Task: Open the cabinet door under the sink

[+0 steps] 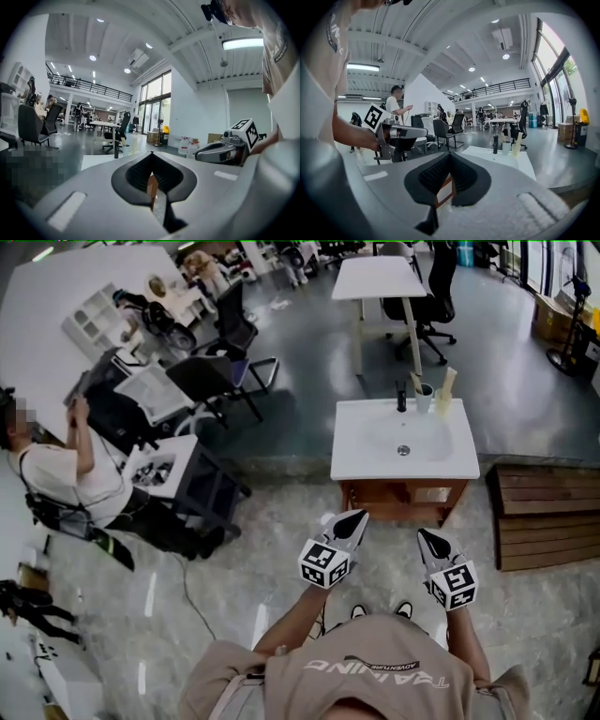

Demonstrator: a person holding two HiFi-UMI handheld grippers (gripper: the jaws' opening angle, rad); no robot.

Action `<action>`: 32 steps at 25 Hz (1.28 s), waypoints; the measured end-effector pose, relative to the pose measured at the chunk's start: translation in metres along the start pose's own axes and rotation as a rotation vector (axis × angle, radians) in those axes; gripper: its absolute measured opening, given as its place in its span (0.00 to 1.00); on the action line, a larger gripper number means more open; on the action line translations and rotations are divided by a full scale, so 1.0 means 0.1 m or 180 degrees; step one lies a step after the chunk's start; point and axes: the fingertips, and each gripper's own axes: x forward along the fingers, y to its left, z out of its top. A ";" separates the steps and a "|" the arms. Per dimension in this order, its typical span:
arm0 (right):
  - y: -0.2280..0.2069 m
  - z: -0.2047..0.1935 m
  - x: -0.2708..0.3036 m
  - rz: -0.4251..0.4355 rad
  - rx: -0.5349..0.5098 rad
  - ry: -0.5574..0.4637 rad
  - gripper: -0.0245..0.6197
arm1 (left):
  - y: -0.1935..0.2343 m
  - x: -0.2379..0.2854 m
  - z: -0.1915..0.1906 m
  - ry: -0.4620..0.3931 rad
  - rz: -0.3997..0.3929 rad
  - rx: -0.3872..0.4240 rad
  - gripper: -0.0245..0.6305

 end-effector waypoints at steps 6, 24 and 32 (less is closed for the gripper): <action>-0.12 0.08 -0.01 -0.0261 -0.0067 -0.0007 0.04 | 0.00 -0.05 -0.07 -0.0008 -0.0058 -0.0085 0.06; 0.05 0.28 0.15 -0.0274 -0.0236 -0.0128 0.04 | 0.15 -0.20 -0.10 0.0153 0.0043 0.0003 0.06; 0.07 0.28 0.16 -0.0219 -0.0273 -0.0108 0.04 | 0.04 -0.20 -0.13 0.0172 -0.0030 0.0013 0.06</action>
